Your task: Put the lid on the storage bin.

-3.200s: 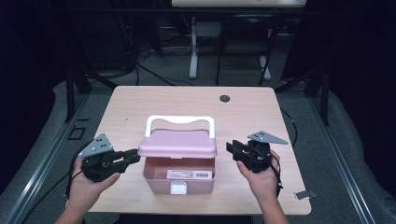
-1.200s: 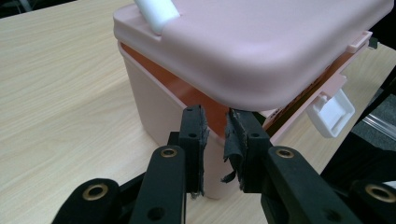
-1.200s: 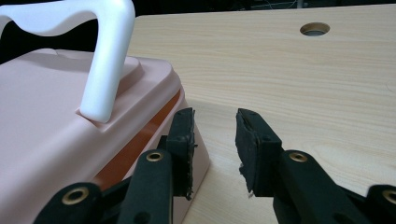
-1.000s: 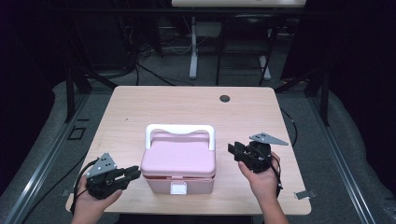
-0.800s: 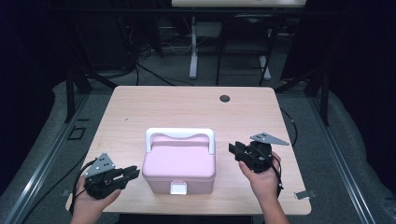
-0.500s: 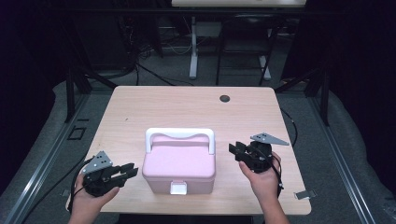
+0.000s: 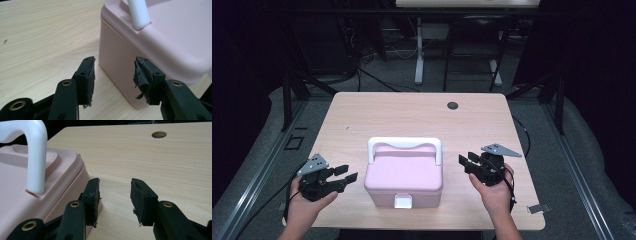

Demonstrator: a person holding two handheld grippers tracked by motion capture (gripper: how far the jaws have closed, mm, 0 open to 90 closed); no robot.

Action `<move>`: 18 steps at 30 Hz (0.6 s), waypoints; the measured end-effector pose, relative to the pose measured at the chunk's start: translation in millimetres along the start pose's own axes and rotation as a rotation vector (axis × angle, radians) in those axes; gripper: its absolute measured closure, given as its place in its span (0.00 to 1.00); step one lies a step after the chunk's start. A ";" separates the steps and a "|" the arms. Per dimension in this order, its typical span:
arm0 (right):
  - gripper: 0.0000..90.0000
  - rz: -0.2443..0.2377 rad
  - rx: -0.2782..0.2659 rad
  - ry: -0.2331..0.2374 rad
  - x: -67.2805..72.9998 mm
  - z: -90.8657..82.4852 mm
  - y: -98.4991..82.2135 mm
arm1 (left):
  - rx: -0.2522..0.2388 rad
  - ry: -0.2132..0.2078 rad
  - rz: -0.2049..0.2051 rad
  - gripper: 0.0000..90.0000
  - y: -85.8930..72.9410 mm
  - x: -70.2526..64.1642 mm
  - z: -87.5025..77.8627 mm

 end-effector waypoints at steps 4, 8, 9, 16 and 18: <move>0.63 -0.001 -0.002 -0.006 -1.3 0.9 -1.1 | 0.000 0.005 -0.011 0.55 4.4 5.6 7.3; 0.62 -0.007 -0.010 -0.015 -3.1 0.9 -1.3 | -0.003 0.012 -0.020 0.55 10.3 11.1 13.5; 0.62 -0.007 -0.009 -0.017 -3.6 0.8 -1.5 | -0.009 0.019 -0.022 0.55 12.3 13.0 15.7; 0.61 -0.017 -0.002 -0.028 -5.0 3.8 -3.7 | -0.010 0.038 -0.045 0.55 19.1 23.7 28.0; 0.61 -0.021 0.000 -0.032 -5.1 3.9 -3.9 | -0.012 0.045 -0.052 0.55 20.2 27.5 32.8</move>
Point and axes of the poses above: each handheld gripper's, and its own axes: z roughly forward along the jaws, y roughly out of its top, x roughly to its left, the point moved 6 cm from there along z, roughly forward along the jaws, and after that the axes turned 12 degrees about y, right-handed, at the moved point
